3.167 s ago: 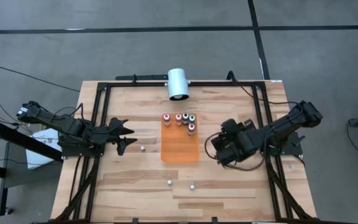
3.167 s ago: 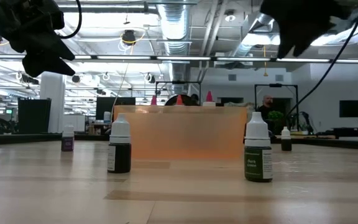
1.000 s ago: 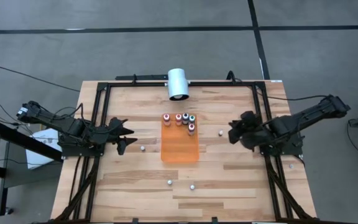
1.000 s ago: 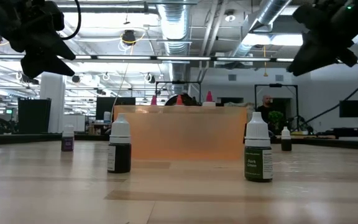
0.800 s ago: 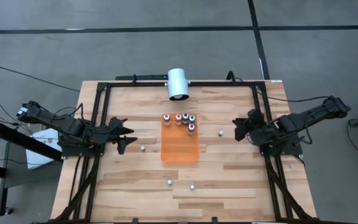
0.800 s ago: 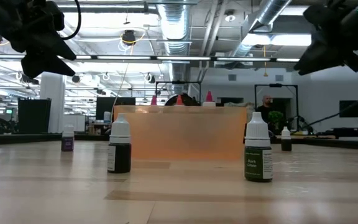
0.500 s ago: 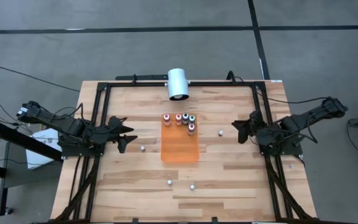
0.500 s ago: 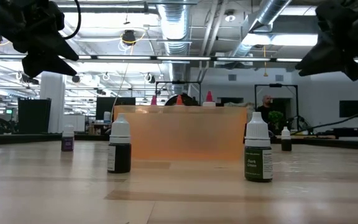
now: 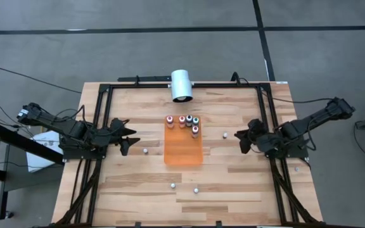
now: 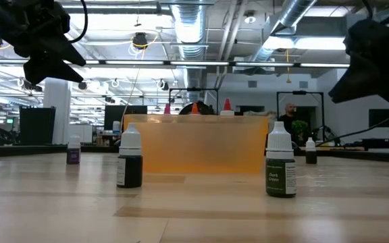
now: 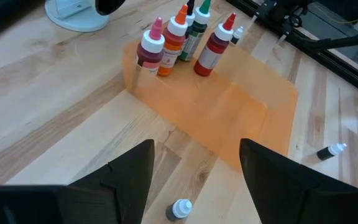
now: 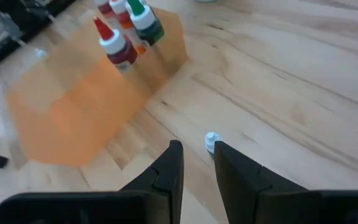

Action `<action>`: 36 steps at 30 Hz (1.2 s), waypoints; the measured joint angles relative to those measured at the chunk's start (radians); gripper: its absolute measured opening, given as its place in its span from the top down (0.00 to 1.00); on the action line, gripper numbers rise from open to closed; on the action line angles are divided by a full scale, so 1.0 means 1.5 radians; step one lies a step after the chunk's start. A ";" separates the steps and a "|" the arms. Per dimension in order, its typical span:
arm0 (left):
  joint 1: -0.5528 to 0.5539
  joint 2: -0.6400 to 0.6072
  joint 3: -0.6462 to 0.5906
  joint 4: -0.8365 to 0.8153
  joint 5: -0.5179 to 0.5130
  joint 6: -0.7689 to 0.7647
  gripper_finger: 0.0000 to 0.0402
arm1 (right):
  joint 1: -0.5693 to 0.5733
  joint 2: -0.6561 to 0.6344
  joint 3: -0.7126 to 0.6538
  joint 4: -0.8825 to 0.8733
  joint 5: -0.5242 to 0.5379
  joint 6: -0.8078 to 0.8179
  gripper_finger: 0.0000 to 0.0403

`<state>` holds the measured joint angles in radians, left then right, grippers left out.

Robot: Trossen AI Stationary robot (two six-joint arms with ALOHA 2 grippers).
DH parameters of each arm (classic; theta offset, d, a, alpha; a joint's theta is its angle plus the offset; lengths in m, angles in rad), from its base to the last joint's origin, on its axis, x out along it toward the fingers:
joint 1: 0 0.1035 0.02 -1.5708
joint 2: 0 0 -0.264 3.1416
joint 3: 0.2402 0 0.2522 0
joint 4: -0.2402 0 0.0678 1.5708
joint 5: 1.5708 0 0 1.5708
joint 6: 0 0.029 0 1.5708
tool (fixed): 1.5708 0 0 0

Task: Pick & Place food coloring
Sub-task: Put the small light green food coloring bottle into the bin

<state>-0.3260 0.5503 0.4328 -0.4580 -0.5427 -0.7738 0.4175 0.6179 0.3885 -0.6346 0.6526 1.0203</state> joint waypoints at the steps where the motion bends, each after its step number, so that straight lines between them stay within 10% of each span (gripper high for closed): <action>1: 0.000 0.000 0.000 0.000 0.000 0.000 0.43 | 0.000 0.007 0.000 0.000 0.000 0.000 0.80; 36: 0.000 0.000 0.000 0.000 -0.016 0.020 0.43 | -0.093 0.339 0.000 0.221 -0.070 -0.146 0.42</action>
<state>-0.3260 0.5502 0.4328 -0.4580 -0.5668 -0.7439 0.2783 1.1267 0.3885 -0.3036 0.5482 0.8007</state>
